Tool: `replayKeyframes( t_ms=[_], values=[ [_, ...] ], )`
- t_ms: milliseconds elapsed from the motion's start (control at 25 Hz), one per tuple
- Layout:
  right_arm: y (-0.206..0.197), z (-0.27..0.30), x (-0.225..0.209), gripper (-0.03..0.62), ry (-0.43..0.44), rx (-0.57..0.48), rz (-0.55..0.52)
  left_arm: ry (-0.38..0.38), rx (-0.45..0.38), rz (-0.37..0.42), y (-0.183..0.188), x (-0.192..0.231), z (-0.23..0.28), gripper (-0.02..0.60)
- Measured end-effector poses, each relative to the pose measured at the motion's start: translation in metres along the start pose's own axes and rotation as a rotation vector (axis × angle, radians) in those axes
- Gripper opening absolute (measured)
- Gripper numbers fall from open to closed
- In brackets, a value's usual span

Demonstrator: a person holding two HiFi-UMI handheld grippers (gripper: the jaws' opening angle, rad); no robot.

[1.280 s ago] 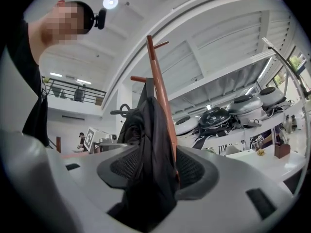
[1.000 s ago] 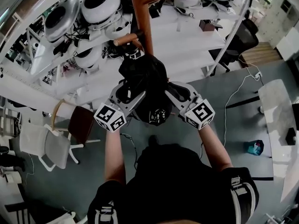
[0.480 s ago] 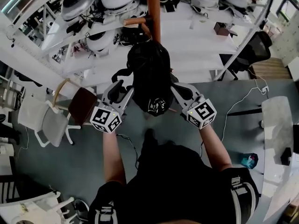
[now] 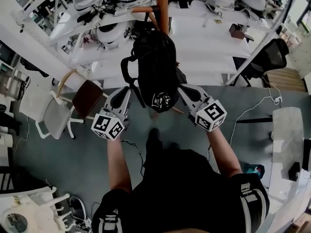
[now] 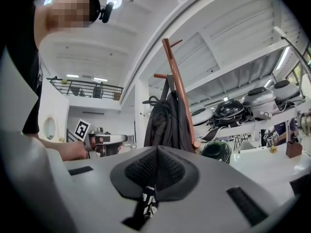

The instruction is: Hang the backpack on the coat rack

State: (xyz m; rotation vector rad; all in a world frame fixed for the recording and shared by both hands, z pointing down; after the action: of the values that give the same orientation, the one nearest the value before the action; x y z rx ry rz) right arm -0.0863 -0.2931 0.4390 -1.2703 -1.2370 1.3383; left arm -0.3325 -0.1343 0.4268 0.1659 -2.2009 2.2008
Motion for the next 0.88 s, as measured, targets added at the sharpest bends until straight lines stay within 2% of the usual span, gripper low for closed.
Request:
replayKeyframes(
  t_ms=[200, 480, 680, 880],
  values=[
    [-0.007, -0.013, -0.001, 0.014, -0.029, 0.016, -0.028, 0.027, 0.021, 0.007, -0.007, -0.015, -0.01, 0.032],
    [-0.011, -0.027, 0.002, 0.014, -0.02, 0.023, -0.033, 0.03, 0.012, -0.015, -0.012, -0.037, -0.02, 0.026],
    [-0.02, -0.036, 0.002, 0.014, -0.005, 0.034, 0.029, 0.018, 0.037, 0.014, -0.011, -0.054, -0.024, 0.026],
    [-0.024, -0.039, 0.003, 0.014, -0.003, 0.053, 0.035, 0.002, 0.067, 0.045, -0.009, -0.062, -0.021, 0.026]
  ],
)
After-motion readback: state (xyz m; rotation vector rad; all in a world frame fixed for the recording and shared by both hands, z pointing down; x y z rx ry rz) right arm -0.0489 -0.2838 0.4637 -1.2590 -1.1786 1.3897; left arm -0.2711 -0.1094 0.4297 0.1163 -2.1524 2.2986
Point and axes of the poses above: the fingertips, and each gripper's own axes: z forward along the fingers, x to its left, y out of its top, the point moved 8 cm from there along -z, backward along the fingers, and after that the axes turned 4 degrees about y, right-handed, at the moved point
